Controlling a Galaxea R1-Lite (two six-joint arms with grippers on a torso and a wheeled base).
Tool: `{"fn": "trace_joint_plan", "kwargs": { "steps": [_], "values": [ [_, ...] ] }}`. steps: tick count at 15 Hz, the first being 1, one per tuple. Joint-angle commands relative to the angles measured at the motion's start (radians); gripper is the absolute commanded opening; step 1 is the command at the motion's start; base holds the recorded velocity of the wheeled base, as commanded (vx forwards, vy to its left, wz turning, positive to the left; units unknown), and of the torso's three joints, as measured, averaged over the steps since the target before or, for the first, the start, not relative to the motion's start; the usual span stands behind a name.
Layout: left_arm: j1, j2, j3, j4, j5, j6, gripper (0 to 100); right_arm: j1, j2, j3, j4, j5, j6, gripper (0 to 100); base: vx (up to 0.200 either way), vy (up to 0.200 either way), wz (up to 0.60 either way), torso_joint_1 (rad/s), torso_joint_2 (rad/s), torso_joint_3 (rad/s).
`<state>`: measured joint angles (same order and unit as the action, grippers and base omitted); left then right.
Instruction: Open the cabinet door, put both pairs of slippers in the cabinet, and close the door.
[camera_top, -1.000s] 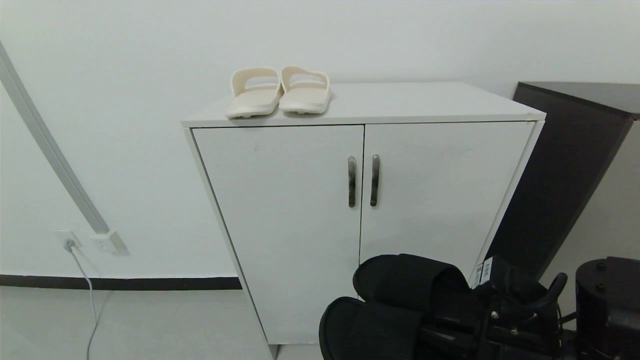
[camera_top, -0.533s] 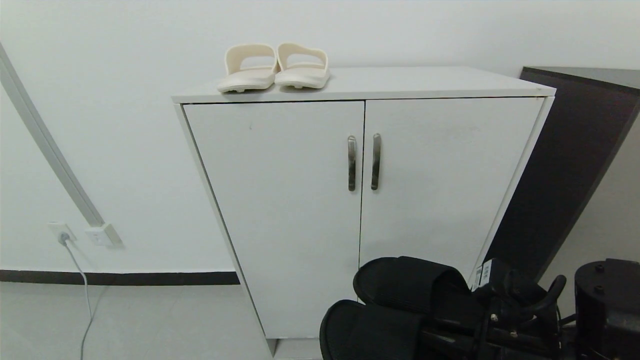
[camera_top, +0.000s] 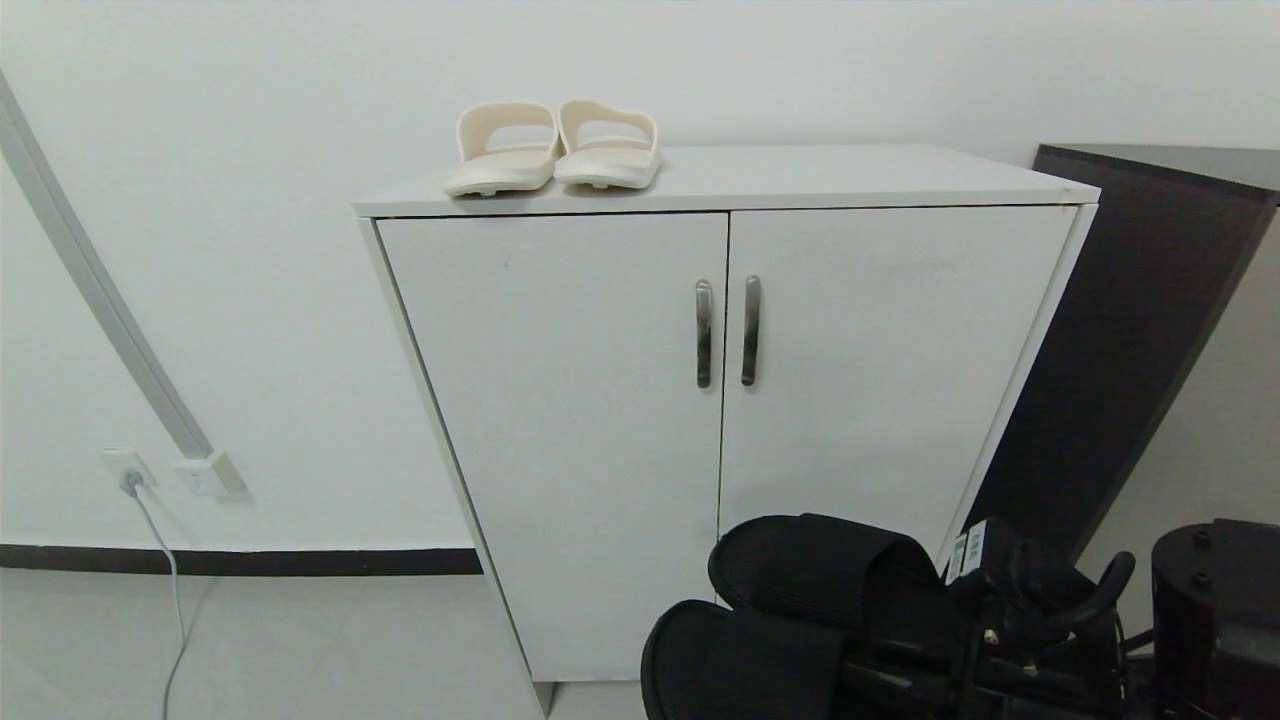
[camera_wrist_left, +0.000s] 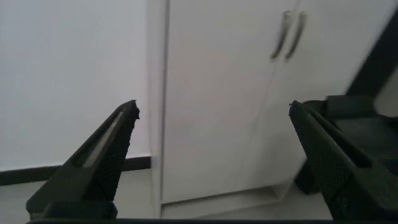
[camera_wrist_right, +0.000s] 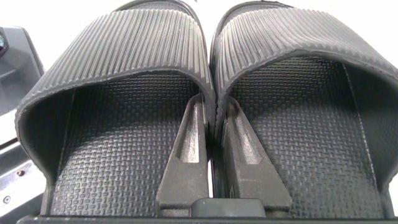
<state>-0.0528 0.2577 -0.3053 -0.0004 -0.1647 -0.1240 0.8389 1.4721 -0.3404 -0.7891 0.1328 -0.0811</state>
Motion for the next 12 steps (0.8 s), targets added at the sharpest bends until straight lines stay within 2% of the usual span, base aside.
{"fn": "trace_joint_plan", "kwargs": {
  "steps": [1, 5, 8, 9, 10, 11, 12],
  "values": [
    [-0.024, 0.259, -0.126, -0.050, -0.090, -0.008, 100, 0.000, 0.000, 0.001, 0.001, 0.001, 0.000, 0, 0.000, 0.000, 0.00, 0.000, 0.00, 0.000],
    [-0.027, 0.537, -0.258, -0.217, -0.130, -0.003, 100, 0.002, -0.001, 0.000, 0.001, -0.004, -0.002, 0, 0.000, 0.000, 0.00, -0.001, 0.06, 0.041],
    [-0.042, 0.626, -0.316, -0.320, -0.239, -0.003, 100, 0.002, 0.004, -0.002, 0.001, -0.004, 0.000, 0, 0.000, 0.000, 0.00, 0.001, 0.11, 0.061],
    [-0.048, 0.650, -0.340, -0.334, -0.299, 0.000, 100, 0.002, 0.004, -0.002, 0.001, -0.004, -0.002, 0, 0.000, 0.000, 0.00, 0.000, 0.00, 0.000],
    [-0.073, 0.669, -0.360, -0.336, -0.343, 0.000, 100, 0.002, 0.004, 0.000, 0.001, -0.004, -0.002, 0, 0.000, 0.000, 0.00, 0.000, 0.00, 0.000],
    [-0.127, 0.701, -0.380, -0.337, -0.378, -0.002, 100, 0.002, 0.004, 0.000, 0.001, -0.005, 0.000, 0, 0.000, 0.000, 0.00, 0.000, 0.00, 0.000],
    [-0.165, 0.732, -0.391, -0.337, -0.380, -0.002, 100, 0.000, 0.005, 0.000, 0.001, -0.007, 0.000, 0, 0.000, 0.000, 0.00, 0.000, 0.00, 0.000]
  ]
}}
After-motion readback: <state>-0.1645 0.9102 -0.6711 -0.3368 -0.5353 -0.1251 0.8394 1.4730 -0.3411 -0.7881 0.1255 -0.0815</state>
